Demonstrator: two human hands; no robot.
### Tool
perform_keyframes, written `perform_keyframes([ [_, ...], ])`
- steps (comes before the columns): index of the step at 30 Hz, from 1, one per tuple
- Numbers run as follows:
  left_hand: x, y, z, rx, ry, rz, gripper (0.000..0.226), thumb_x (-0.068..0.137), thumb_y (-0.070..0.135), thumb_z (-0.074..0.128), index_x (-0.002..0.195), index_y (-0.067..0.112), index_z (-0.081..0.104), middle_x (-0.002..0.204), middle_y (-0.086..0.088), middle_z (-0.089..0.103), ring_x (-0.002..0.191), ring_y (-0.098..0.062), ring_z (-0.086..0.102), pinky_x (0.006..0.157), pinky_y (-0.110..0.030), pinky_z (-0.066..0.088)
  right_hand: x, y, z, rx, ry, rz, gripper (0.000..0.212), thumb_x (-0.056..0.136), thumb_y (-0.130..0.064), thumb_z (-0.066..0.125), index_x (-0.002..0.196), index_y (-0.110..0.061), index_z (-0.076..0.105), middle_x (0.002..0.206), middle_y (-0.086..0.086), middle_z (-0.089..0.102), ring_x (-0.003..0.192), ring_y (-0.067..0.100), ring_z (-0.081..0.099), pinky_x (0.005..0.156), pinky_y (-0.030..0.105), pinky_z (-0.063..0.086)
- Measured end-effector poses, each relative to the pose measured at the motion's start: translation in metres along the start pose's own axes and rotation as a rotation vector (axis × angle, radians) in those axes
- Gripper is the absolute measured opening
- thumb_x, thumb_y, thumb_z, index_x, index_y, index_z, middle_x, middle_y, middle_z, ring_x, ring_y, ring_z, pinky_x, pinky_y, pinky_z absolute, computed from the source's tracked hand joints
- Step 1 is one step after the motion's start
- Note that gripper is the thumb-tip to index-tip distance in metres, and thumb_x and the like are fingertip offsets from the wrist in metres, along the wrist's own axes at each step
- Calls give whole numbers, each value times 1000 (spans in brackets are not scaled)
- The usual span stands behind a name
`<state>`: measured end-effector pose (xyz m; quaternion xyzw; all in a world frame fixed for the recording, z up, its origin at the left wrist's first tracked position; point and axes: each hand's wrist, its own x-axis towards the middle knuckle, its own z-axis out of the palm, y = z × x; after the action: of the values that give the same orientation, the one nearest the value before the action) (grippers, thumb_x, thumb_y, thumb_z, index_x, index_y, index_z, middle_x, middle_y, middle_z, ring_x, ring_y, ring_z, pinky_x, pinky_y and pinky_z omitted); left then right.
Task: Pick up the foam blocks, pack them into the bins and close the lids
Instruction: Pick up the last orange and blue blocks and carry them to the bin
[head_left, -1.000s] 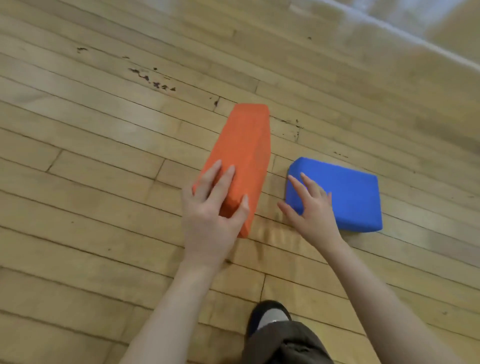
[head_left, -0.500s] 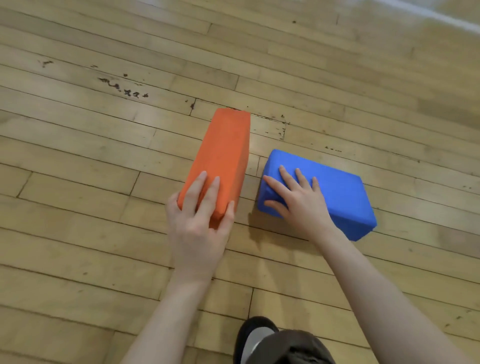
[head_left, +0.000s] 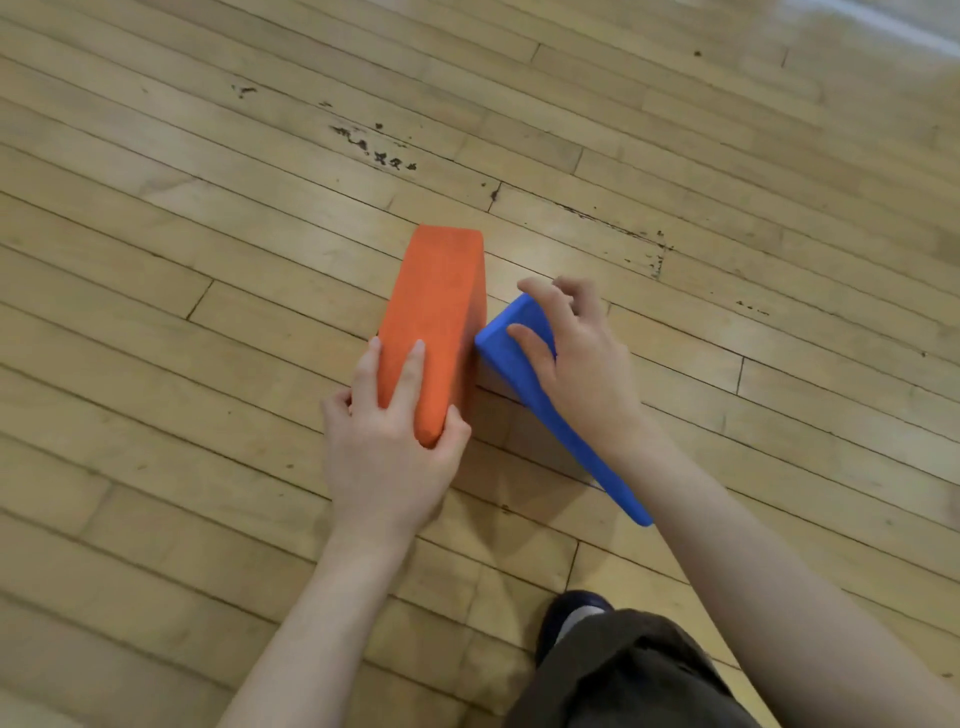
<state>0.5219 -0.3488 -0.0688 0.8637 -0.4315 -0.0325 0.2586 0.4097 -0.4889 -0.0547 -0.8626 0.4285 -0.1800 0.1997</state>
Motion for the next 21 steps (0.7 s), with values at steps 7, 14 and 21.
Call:
perform_keyframes([
  [7,25,1,-6,127,-74,-63,60,77,53,46,131,28,54,133,-12,51,77,-37,51,67,-38,47,-10,16,4,-246,-287,-165,80,78,-53,50,147,-36,13,151,8,23,115,32,49,69,40,54],
  [14,41,-14,-16,68,-126,-181,60,87,58,43,143,38,34,149,-4,33,107,-33,45,91,-38,39,3,-11,13,-184,-137,-166,62,77,-46,59,135,-27,47,143,6,37,107,25,56,54,26,42],
  [21,44,-54,-60,26,121,-324,60,80,59,38,134,36,48,144,-6,42,103,-34,48,88,-40,42,39,-92,30,-73,-145,-293,62,77,-43,64,135,-27,49,145,5,36,103,23,59,60,24,42],
])
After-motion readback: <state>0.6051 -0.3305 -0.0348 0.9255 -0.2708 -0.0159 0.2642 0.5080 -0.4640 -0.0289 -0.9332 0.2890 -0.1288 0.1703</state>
